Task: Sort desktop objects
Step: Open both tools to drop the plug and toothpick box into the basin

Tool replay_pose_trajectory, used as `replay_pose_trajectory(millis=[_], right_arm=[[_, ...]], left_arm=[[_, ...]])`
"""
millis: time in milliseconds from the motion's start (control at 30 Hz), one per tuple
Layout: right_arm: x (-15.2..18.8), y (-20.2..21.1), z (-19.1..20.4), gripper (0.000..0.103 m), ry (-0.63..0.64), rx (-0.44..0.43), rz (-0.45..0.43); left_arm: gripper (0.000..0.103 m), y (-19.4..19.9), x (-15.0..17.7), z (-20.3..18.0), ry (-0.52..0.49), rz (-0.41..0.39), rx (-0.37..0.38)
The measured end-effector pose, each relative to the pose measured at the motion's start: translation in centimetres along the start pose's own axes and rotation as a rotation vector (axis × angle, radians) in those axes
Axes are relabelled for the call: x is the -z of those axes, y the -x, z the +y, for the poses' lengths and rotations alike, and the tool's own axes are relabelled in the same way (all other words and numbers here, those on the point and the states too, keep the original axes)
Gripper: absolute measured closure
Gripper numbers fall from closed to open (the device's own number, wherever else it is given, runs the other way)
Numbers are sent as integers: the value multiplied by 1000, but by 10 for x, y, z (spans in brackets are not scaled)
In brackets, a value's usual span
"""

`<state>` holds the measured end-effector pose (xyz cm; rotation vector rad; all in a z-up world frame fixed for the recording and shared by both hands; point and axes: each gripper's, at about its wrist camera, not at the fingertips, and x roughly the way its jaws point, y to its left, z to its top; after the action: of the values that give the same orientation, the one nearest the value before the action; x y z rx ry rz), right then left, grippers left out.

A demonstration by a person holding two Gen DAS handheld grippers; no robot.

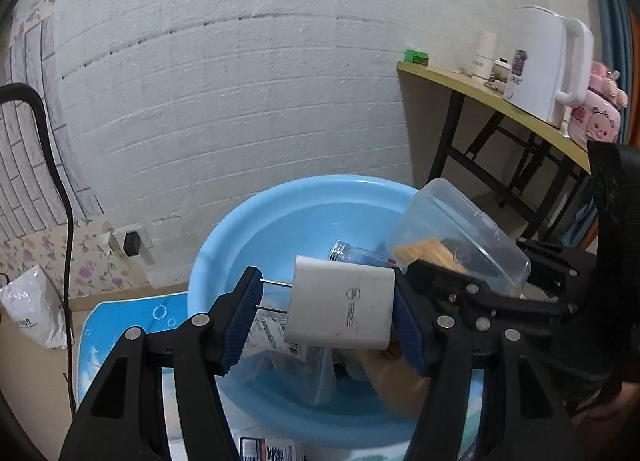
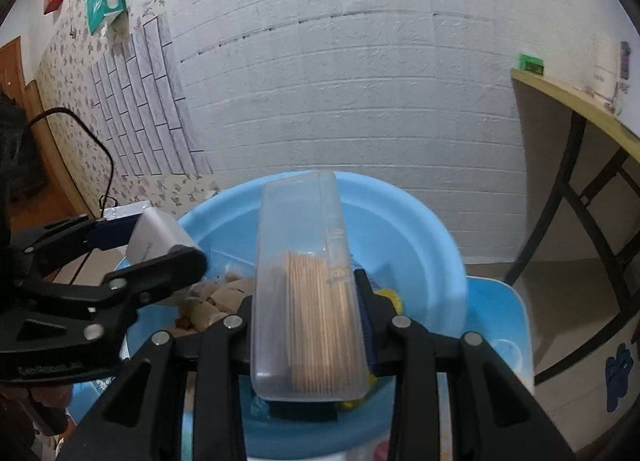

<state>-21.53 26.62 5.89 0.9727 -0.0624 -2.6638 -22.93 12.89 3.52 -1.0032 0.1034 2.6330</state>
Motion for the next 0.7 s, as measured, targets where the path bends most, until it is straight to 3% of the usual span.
replay_pose_trajectory(millis=[133, 167, 233, 367, 700], right_arm=[[2, -5, 3, 65, 31, 10, -12], [2, -5, 2, 60, 26, 0, -13], [2, -3, -1, 36, 9, -23, -21], [6, 6, -3, 35, -7, -42, -45], [13, 24, 12, 29, 17, -27, -49]], left_arm=[[38, -5, -2, 7, 22, 12, -23], [31, -5, -2, 9, 27, 7, -25], [22, -1, -5, 12, 44, -14, -29], [14, 4, -7, 14, 57, -28, -60], [10, 27, 18, 29, 115, 9, -150]])
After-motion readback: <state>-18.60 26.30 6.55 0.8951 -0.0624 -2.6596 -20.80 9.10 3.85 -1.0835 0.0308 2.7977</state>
